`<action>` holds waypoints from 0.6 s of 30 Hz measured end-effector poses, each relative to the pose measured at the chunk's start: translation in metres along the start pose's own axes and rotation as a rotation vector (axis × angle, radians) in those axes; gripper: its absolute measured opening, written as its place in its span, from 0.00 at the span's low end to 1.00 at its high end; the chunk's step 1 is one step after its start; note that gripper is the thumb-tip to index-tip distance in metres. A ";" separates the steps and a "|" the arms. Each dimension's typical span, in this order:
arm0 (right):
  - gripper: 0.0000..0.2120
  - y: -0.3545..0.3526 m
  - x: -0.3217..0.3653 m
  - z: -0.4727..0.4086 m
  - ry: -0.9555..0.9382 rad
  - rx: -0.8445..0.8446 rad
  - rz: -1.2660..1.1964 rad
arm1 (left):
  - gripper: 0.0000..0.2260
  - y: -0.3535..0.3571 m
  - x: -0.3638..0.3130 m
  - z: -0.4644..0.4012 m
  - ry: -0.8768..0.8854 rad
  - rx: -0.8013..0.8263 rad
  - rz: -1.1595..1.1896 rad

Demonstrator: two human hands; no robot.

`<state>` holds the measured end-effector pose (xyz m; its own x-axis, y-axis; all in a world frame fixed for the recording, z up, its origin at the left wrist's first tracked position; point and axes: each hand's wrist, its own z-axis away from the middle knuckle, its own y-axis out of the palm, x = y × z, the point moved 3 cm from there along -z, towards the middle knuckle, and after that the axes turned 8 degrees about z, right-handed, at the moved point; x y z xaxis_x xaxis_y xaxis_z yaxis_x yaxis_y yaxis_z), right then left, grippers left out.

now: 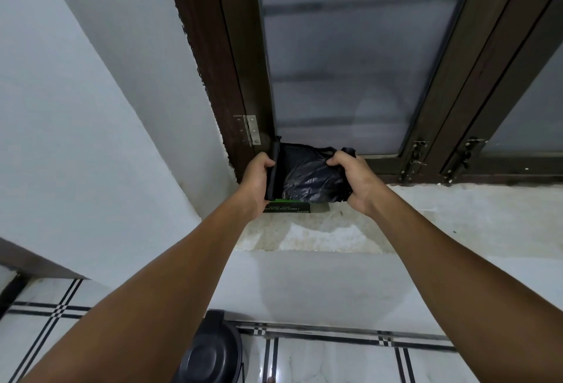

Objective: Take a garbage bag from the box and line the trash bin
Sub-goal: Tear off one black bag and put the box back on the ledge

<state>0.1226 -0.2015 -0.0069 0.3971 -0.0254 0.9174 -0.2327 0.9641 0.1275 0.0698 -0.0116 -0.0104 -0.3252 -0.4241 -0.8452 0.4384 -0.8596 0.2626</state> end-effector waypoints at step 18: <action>0.07 -0.001 0.006 0.003 -0.051 -0.081 0.062 | 0.21 0.008 0.007 0.000 0.023 0.025 -0.094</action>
<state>0.1224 -0.2036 -0.0007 0.3383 0.0241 0.9407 -0.1822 0.9824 0.0404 0.0705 -0.0213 -0.0140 -0.3443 -0.3348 -0.8771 0.3856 -0.9023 0.1930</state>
